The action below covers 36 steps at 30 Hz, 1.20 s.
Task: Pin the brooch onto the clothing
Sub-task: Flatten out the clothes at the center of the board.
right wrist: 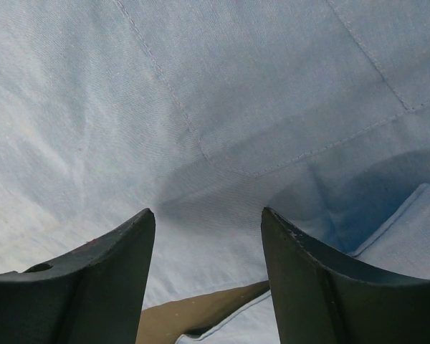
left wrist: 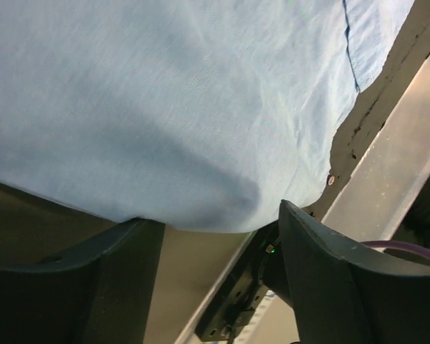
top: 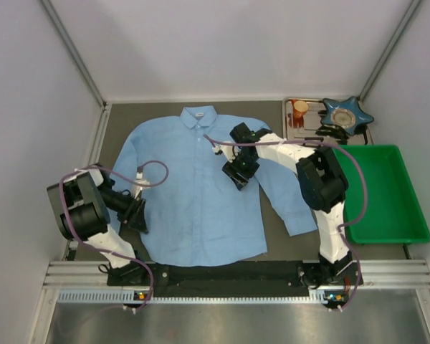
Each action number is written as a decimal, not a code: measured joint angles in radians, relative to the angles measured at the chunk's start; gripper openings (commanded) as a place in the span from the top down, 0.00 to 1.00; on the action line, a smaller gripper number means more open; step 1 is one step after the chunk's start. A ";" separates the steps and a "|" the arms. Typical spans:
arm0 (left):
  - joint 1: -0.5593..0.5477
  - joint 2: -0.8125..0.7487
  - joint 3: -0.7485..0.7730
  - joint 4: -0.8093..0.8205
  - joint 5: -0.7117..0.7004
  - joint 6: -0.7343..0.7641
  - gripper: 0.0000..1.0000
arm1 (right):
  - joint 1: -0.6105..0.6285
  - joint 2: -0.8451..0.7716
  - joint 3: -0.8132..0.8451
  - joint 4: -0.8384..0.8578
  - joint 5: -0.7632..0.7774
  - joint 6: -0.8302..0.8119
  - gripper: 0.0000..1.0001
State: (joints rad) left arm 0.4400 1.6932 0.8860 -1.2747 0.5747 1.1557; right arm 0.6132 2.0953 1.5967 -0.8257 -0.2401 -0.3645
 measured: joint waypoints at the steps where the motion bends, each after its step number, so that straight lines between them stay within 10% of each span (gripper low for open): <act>1: -0.006 0.000 0.008 -0.009 0.011 0.021 0.36 | 0.000 0.000 0.000 0.000 0.001 0.000 0.39; 11: -0.065 -0.170 0.086 -0.027 0.114 0.248 0.49 | 0.000 0.000 0.000 0.000 0.004 -0.001 0.39; 18: -0.144 -0.285 0.080 -0.045 0.107 0.168 0.31 | 0.005 0.000 0.001 0.000 0.008 -0.001 0.40; 36: 0.264 0.039 0.232 0.071 0.174 -0.192 0.05 | 0.406 -0.150 0.089 0.210 -0.045 0.182 0.48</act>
State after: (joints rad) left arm 0.7044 1.7321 1.1175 -1.2034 0.7483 0.9634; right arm 1.0195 1.9450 1.6855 -0.6159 -0.2855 -0.1829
